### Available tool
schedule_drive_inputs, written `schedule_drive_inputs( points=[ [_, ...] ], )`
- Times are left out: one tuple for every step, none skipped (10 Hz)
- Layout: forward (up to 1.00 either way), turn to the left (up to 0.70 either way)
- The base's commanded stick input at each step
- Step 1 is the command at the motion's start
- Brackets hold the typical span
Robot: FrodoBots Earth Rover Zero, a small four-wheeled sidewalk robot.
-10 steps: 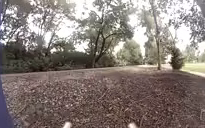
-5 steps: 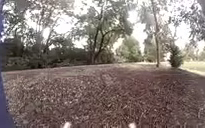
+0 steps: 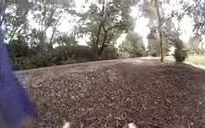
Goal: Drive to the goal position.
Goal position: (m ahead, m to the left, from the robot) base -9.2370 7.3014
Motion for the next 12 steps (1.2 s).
schedule_drive_inputs(
  points=[
    [-0.22, 0.0],
    [0.0, 0.0],
    [0.0, 0.0],
    [0.0, 0.0],
    [0.0, 0.0],
    [0.0, 0.0],
    [0.0, 0.0],
    [0.0, 0.0],
    [0.0, 0.0],
    [0.16, 0.0],
    [0.45, 0.0],
    [0.45, 0.0]
  ],
)
